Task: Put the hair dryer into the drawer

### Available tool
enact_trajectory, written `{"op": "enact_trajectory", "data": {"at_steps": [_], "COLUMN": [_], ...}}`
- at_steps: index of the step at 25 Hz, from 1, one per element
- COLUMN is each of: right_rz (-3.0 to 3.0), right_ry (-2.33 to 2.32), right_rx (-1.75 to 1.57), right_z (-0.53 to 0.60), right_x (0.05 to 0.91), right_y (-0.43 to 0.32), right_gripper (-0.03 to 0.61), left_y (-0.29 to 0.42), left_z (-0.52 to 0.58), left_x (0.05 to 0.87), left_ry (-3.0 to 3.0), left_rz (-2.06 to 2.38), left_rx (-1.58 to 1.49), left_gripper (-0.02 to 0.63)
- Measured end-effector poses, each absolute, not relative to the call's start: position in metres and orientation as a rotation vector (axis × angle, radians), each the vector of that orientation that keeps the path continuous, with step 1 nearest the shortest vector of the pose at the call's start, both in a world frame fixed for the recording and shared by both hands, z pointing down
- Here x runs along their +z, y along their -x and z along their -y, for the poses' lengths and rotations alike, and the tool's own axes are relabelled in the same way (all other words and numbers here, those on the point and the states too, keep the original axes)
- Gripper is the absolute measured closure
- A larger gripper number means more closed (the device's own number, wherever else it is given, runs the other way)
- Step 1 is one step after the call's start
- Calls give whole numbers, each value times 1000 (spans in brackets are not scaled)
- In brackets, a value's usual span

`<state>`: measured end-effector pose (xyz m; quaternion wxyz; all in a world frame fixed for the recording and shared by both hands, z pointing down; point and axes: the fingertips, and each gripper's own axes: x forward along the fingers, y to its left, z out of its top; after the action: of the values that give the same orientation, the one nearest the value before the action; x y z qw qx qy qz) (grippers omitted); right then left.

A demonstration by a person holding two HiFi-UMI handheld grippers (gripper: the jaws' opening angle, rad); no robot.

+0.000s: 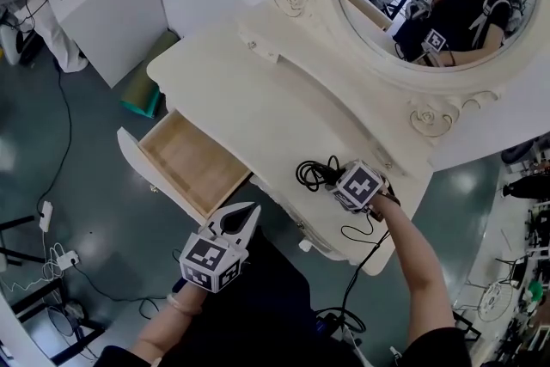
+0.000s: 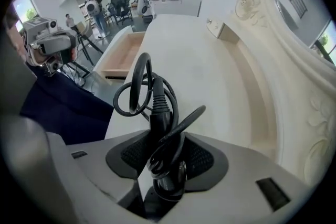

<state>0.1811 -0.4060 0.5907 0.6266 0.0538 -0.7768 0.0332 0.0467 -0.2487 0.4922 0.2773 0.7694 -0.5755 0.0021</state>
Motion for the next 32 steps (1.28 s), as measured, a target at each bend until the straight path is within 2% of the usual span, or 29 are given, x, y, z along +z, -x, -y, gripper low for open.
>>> {"op": "enact_trajectory", "data": {"at_steps": [12, 32], "right_rz": [1926, 2185], "right_ry": [-220, -46], "right_rx": [93, -18], "right_z": [410, 332], "right_x": [544, 487], "right_y": [-149, 19], "right_gripper": [390, 393], "left_y": [-34, 37], "left_z": [236, 173], "left_x": [483, 469], "left_ry": [-2078, -1996], "left_rz": [1568, 1778], "left_rx": [-31, -126], "left_gripper": [600, 600]}}
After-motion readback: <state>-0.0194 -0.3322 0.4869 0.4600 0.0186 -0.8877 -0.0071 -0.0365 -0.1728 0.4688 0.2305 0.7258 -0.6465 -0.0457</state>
